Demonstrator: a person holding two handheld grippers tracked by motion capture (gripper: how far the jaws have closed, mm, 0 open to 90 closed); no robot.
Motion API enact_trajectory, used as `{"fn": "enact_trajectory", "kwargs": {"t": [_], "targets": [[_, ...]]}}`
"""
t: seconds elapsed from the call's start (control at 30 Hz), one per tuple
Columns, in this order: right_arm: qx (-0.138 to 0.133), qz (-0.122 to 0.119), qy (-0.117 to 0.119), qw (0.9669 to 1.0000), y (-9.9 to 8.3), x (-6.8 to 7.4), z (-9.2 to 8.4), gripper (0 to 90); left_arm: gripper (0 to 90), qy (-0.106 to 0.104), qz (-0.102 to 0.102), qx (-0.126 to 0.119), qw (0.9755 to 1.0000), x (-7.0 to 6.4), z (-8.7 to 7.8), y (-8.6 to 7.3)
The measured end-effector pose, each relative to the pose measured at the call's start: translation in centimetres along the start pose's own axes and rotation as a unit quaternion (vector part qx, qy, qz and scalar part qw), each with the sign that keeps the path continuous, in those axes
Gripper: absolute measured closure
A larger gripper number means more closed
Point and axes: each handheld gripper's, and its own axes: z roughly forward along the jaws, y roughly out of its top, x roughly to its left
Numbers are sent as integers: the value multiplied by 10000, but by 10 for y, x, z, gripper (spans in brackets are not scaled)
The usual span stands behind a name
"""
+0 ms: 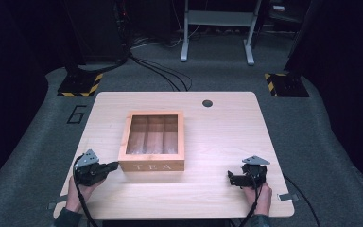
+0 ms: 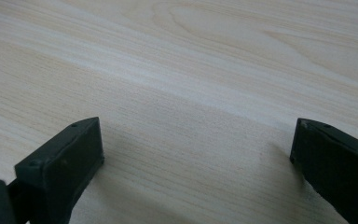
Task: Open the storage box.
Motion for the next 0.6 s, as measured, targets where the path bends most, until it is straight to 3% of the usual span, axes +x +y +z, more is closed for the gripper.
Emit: {"fn": "enact_trajectory", "kwargs": {"t": [0.23,0.3,0.6], "targets": [[-3,-4,6,10000,0,0,0,19,872,-33,-54,-24,10000,0,1,1],[-4,-7,6,10000,0,0,0,19,873,-16,16,-16,10000,0,1,1],[-7,1,11,10000,0,0,0,21,873,-69,-72,-188,9998,0,1,-2]]}}
